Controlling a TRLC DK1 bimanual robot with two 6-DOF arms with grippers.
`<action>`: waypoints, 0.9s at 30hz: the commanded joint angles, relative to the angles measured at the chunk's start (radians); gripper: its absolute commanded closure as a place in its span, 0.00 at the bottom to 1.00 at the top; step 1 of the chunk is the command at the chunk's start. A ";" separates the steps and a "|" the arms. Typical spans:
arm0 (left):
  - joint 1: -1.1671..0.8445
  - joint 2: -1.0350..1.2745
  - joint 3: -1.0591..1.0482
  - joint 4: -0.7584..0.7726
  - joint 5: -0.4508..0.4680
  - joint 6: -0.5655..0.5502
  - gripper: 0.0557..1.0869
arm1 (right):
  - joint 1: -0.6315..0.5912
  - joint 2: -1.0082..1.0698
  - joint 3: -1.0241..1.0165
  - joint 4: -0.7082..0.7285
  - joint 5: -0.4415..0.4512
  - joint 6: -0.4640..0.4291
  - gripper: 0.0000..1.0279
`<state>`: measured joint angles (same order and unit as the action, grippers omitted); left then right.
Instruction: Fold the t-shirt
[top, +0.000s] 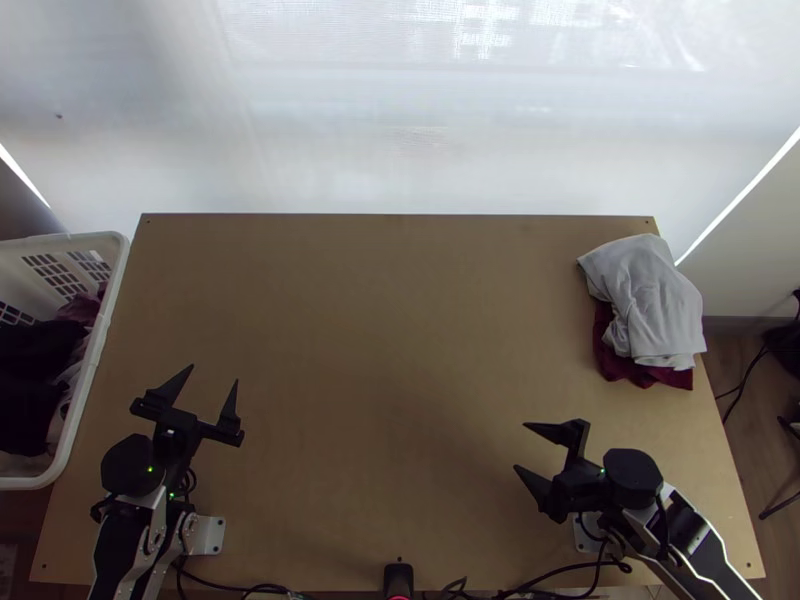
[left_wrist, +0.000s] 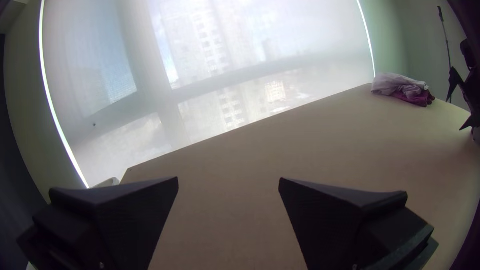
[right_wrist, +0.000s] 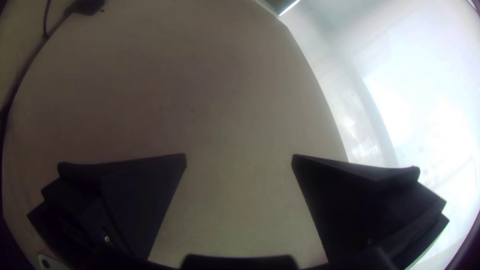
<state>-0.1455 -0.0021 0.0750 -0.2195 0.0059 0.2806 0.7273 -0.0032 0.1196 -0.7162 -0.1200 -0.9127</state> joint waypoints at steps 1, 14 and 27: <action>0.000 0.001 0.000 0.000 0.000 0.000 0.05 | 0.000 0.000 0.000 -0.015 0.000 0.000 0.04; 0.000 0.001 0.000 0.000 0.000 0.000 0.05 | 0.001 0.000 0.000 -0.015 0.000 0.005 0.04; 0.000 0.001 0.000 0.000 0.000 0.000 0.05 | 0.020 0.000 0.000 -0.015 0.000 0.005 0.04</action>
<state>-0.1455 -0.0013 0.0750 -0.2195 0.0059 0.2806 0.7361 -0.0032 0.1196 -0.7162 -0.1200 -0.9092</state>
